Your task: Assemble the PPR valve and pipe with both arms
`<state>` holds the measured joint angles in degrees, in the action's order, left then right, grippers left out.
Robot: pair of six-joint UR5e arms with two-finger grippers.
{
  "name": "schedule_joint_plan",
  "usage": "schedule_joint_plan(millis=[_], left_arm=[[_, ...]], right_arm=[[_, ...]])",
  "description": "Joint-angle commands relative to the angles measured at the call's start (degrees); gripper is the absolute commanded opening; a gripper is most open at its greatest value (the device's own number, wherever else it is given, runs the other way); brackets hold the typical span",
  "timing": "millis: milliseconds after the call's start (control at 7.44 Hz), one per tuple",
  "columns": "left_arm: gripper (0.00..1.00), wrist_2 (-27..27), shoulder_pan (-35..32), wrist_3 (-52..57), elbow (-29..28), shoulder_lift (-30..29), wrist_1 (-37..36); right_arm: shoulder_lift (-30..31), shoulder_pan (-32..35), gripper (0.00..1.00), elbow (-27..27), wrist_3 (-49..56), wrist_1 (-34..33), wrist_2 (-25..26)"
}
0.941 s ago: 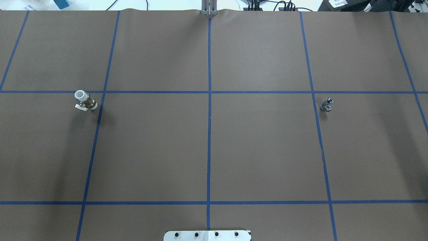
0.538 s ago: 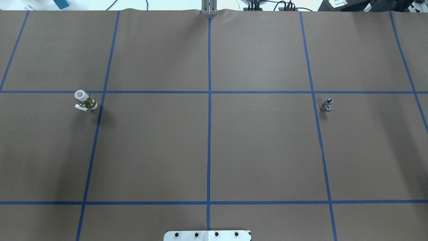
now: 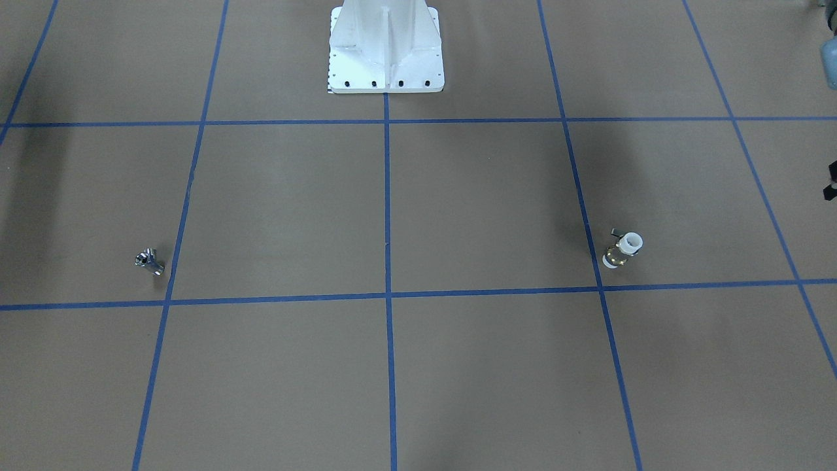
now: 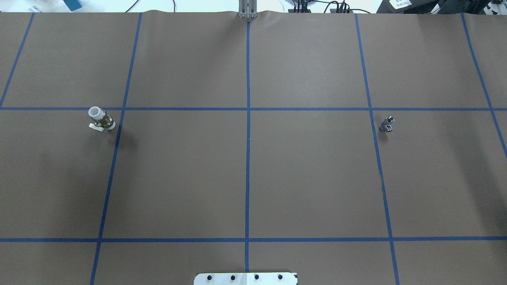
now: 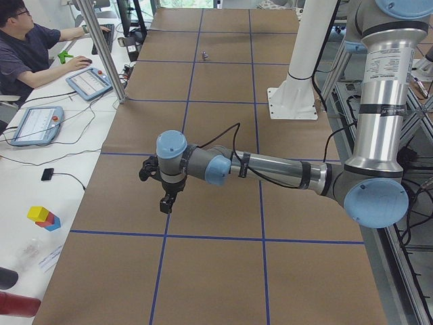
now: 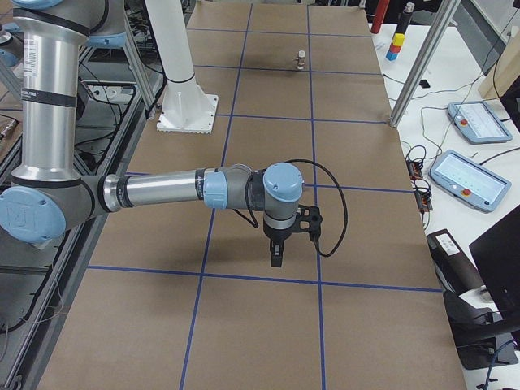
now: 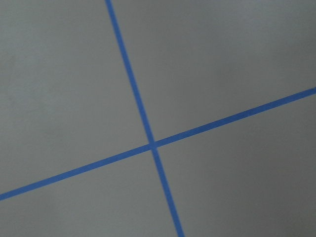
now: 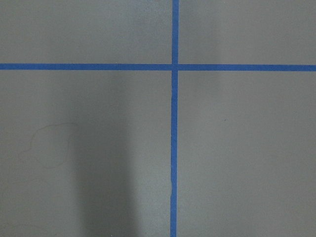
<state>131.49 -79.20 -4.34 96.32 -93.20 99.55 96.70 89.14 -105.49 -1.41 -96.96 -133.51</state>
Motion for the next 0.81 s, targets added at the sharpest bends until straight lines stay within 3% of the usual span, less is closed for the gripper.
schedule_joint_plan(millis=[0,269,538,672], left_arm=[[1.00,0.34,8.07,-16.42,4.38,-3.64,-0.23],[1.00,0.35,14.74,-27.00,5.72,-9.07,-3.28],[1.00,-0.36,20.98,-33.94,5.72,-10.77,-4.45],[1.00,-5.49,24.58,-37.99,5.64,-11.82,-4.28]], right_arm=[[-1.94,-0.02,1.00,-0.85,0.00,-0.42,0.35],[-2.83,-0.46,1.00,-0.50,-0.44,-0.43,0.36],[-1.61,-0.55,1.00,0.29,-0.10,0.01,0.79],[-1.69,-0.64,1.00,0.29,0.09,0.01,0.79]])
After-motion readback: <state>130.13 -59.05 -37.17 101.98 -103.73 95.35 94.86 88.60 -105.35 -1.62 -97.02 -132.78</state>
